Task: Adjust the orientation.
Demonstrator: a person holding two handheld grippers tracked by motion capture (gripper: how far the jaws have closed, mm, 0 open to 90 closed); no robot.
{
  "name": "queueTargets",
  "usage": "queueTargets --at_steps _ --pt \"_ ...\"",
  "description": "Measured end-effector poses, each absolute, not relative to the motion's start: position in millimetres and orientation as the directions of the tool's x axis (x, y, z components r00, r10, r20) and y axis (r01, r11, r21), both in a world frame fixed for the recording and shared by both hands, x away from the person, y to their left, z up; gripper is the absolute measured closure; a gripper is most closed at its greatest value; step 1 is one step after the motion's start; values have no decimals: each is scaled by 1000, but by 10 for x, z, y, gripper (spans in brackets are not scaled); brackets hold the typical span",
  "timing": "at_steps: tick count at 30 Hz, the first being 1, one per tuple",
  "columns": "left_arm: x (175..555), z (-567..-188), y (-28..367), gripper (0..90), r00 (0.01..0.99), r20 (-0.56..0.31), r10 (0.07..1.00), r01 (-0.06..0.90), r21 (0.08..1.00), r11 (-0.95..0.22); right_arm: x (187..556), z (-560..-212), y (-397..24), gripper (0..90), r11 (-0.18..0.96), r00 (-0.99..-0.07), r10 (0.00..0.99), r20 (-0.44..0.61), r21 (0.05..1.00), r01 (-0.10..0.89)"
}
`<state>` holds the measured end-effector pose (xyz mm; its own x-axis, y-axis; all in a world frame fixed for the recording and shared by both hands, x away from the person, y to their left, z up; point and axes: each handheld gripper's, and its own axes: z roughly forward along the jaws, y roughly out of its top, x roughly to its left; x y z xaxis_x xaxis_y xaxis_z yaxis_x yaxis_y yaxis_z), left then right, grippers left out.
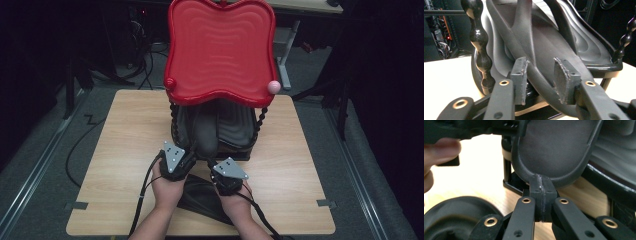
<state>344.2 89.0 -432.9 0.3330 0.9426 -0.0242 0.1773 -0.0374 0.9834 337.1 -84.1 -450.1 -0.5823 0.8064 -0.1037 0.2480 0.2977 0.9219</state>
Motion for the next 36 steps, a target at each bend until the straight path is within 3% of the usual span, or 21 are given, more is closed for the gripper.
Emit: queueTargets --at_steps 14,20,27,36 --pt "3278 -4500 869 854 403 -35 915 192 980 -47 3643 -4356 -702 896 282 -544 833 -105 926 252" --pt "3352 -4494 864 857 380 -48 924 205 978 -33 3821 -4298 -685 888 263 -538 839 -86 928 263" --pt "3477 -4448 735 848 383 -30 923 184 982 -45 3776 -4269 -921 878 219 -517 854 -62 943 249" --pt "3603 -4452 573 832 365 -1 931 165 984 -64 3978 -4103 -977 757 177 -495 867 -65 967 183"
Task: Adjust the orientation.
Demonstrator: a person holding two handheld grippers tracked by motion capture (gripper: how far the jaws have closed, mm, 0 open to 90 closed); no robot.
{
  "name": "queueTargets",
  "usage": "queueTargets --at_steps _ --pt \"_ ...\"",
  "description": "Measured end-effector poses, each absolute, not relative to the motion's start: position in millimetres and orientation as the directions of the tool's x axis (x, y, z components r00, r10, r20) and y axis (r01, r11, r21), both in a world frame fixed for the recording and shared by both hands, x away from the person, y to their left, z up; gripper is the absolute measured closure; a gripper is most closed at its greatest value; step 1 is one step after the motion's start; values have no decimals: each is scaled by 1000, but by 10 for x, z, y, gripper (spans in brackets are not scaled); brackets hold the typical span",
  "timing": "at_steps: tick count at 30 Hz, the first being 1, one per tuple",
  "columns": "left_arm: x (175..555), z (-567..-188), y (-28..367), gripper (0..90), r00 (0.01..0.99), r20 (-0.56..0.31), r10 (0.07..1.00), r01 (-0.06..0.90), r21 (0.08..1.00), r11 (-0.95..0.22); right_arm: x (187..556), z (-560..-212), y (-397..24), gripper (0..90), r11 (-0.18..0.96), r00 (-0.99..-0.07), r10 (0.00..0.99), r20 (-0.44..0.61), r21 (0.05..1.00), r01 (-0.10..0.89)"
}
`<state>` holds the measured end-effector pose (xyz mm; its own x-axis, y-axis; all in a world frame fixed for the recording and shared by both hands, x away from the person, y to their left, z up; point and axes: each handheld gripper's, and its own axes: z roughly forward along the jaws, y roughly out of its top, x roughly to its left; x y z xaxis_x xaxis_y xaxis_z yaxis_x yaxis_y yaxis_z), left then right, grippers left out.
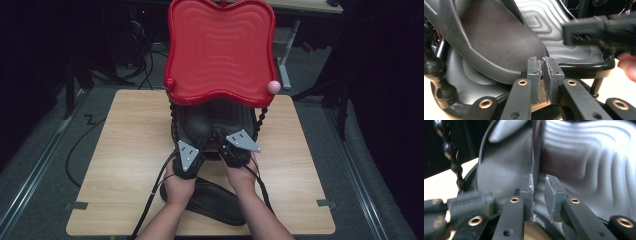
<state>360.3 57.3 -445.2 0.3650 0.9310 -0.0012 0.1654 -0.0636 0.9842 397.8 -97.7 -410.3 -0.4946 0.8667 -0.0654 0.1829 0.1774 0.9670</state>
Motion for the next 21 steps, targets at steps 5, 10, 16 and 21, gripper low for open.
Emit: queueTargets --at_steps 5,10,16,21 --pt "3608 -4459 575 848 344 13 939 167 983 -75 4166 -4008 -785 702 199 -487 867 -106 970 143" --pt "3636 -4464 637 861 316 13 949 183 980 -75 4390 -3917 -636 672 196 -465 878 -110 970 141" --pt "3630 -4474 633 861 322 3 947 191 979 -68 4584 -3869 -536 691 216 -461 880 -118 962 166" --pt "3665 -4479 642 863 315 -11 949 204 977 -57 4630 -3854 -479 786 239 -453 881 -136 955 178"
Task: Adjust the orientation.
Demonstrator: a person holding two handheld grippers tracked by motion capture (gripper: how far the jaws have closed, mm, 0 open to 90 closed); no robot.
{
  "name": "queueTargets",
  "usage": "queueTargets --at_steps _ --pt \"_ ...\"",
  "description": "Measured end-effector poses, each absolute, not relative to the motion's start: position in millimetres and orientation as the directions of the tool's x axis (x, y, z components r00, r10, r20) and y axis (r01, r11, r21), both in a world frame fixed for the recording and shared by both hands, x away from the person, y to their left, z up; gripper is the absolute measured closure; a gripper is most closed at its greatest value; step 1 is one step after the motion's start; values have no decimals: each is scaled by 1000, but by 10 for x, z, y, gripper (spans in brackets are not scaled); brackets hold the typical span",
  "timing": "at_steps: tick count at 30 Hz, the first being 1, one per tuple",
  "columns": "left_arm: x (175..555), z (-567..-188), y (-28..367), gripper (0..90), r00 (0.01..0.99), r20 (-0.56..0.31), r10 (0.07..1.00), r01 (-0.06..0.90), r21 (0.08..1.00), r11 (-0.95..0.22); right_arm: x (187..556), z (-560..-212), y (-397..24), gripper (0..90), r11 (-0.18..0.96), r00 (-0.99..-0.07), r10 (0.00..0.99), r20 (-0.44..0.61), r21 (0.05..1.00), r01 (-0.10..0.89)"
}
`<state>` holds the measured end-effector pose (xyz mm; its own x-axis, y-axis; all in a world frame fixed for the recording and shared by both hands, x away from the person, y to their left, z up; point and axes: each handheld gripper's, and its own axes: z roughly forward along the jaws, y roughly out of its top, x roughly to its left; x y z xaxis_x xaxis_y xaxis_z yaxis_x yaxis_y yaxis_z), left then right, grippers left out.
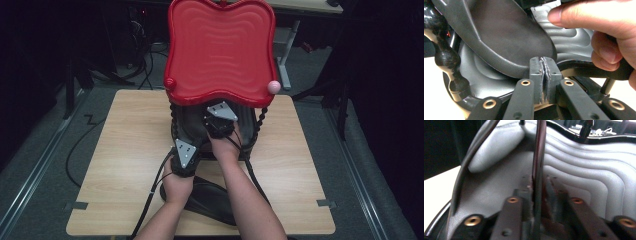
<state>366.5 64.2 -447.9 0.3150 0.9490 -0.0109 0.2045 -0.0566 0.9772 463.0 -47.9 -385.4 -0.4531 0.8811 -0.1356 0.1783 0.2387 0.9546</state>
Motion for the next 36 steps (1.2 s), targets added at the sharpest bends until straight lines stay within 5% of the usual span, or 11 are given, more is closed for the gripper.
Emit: queueTargets --at_steps 6,22,36 --pt "3682 -4482 643 869 308 -14 951 211 976 -54 4604 -3850 -482 856 251 -430 890 -153 951 181" --pt "3734 -4474 654 877 293 7 956 220 973 -74 4503 -3846 -657 792 204 -412 904 -116 963 178" --pt "3776 -4436 614 854 308 19 951 198 977 -84 3758 -4159 -1308 754 186 -465 880 -95 971 153"
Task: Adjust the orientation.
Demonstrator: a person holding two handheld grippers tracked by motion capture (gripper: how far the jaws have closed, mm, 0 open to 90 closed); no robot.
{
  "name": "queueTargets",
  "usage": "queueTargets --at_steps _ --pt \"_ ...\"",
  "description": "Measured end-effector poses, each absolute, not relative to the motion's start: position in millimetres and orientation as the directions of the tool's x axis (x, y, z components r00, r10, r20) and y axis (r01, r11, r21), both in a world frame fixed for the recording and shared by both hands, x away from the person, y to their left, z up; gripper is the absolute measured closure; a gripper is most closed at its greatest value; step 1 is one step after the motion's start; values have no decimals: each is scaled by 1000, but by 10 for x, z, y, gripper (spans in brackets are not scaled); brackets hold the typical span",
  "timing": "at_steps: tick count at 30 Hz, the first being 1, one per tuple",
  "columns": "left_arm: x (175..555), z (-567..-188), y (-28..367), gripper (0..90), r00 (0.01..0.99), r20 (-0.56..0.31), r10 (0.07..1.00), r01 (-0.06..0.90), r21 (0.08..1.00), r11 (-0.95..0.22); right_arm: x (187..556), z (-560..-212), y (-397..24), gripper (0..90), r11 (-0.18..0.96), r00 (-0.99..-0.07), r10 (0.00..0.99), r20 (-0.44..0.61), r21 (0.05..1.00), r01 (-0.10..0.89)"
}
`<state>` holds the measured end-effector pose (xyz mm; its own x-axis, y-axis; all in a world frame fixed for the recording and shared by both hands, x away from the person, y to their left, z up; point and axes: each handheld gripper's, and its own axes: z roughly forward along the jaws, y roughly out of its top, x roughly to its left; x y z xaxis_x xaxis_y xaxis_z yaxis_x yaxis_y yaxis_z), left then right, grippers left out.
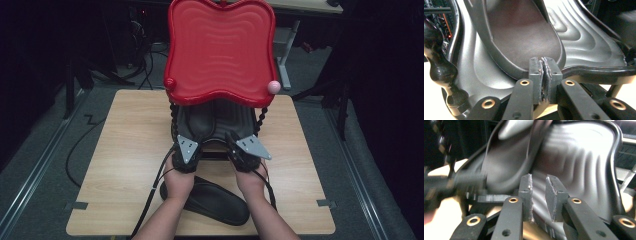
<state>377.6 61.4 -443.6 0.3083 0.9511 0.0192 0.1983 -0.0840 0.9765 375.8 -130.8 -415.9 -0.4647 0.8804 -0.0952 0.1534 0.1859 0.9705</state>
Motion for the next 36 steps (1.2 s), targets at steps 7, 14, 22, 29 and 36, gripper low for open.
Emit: queueTargets --at_steps 7,14,22,29,36 --pt "3767 -4409 598 834 305 41 951 201 974 -107 3404 -4356 -1661 716 179 -493 867 -66 966 185" --pt "3468 -4366 810 724 320 74 944 173 976 -135 3155 -4537 -1788 604 203 -542 839 -38 948 247" --pt "2739 -4707 1325 630 319 52 946 258 956 -140 3010 -4745 -1850 555 254 -607 795 8 904 344" --pt "2524 -4883 1560 576 305 25 952 300 946 -121 3037 -4727 -1687 529 281 -663 747 41 885 372" --pt "2498 -4918 1597 537 314 28 949 306 943 -129 3117 -4794 -1371 588 386 -707 707 5 835 392"
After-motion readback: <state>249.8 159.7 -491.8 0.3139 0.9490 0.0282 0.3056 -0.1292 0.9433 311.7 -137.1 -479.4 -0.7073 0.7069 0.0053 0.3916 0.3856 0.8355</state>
